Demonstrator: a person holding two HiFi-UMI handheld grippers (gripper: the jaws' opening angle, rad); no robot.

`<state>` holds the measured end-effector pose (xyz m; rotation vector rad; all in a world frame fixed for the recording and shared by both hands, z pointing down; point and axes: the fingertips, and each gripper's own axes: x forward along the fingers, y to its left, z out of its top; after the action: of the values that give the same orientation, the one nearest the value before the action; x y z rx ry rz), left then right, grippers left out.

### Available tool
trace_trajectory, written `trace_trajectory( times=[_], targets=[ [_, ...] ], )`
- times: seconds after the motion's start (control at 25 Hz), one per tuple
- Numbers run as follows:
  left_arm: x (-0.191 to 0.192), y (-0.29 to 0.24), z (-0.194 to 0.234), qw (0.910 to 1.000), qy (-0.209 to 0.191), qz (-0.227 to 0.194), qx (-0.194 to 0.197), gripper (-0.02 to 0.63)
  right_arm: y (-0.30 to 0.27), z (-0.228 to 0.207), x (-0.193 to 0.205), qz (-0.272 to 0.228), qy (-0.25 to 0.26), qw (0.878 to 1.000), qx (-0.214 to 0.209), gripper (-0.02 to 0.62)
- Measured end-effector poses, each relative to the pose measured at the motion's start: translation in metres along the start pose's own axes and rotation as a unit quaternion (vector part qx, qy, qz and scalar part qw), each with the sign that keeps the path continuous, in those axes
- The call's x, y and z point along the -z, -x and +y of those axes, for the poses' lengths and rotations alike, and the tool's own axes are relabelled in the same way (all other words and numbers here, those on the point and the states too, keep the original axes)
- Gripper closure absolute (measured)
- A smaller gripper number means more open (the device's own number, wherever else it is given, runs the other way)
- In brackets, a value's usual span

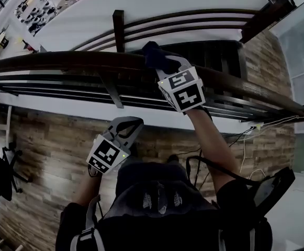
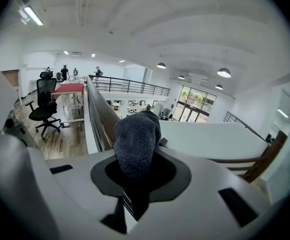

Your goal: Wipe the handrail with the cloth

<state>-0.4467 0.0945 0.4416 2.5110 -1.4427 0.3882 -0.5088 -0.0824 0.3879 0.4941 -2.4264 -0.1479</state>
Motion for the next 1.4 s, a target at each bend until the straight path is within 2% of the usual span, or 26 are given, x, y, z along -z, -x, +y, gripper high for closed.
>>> trace_trajectory(
  times=[0.16,0.32,0.44,0.52,0.64,0.72,0.84,0.96,1.2,1.4],
  targets=[
    [0.019,0.031,0.025,0.9992,0.032,-0.004,-0.024,0.598,-0.038,0.069,-0.051,-0.012,0.029,0.997,-0.067,0.535],
    [0.031,0.051,0.036,0.9977,0.055,-0.005,-0.039,0.598,-0.042,0.128,-0.088,-0.065,0.010,0.987,-0.147,0.535],
    [0.048,0.064,0.043,0.9964,0.068,0.007,-0.050,0.598,-0.016,0.149,-0.077,-0.109,-0.023,0.975,-0.190,0.535],
    [0.065,0.070,0.046,0.9949,0.082,0.022,-0.054,0.598,-0.014,0.154,-0.042,-0.099,-0.050,0.973,-0.203,0.535],
    [0.087,0.075,0.047,0.9929,0.097,0.051,-0.048,0.598,-0.058,0.150,0.022,-0.048,-0.080,0.981,-0.170,0.535],
    [0.089,0.080,0.047,0.9927,0.095,0.062,-0.041,0.598,-0.098,0.143,0.051,-0.026,-0.102,0.985,-0.136,0.535],
    [0.084,0.079,0.045,0.9925,0.095,0.067,-0.039,0.598,-0.151,0.129,0.081,-0.002,-0.125,0.988,-0.095,0.535],
    [0.091,0.078,0.037,0.9911,0.102,0.079,-0.035,0.598,-0.186,0.130,0.097,0.010,-0.132,0.988,-0.075,0.535],
    [0.106,0.068,0.030,0.9893,0.107,0.095,-0.026,0.598,-0.195,0.128,0.100,0.020,-0.096,0.992,-0.078,0.535],
    [0.092,0.029,0.008,0.9917,0.094,0.085,0.018,0.598,-0.157,0.082,0.146,0.040,-0.083,0.994,-0.056,0.535]
  ],
)
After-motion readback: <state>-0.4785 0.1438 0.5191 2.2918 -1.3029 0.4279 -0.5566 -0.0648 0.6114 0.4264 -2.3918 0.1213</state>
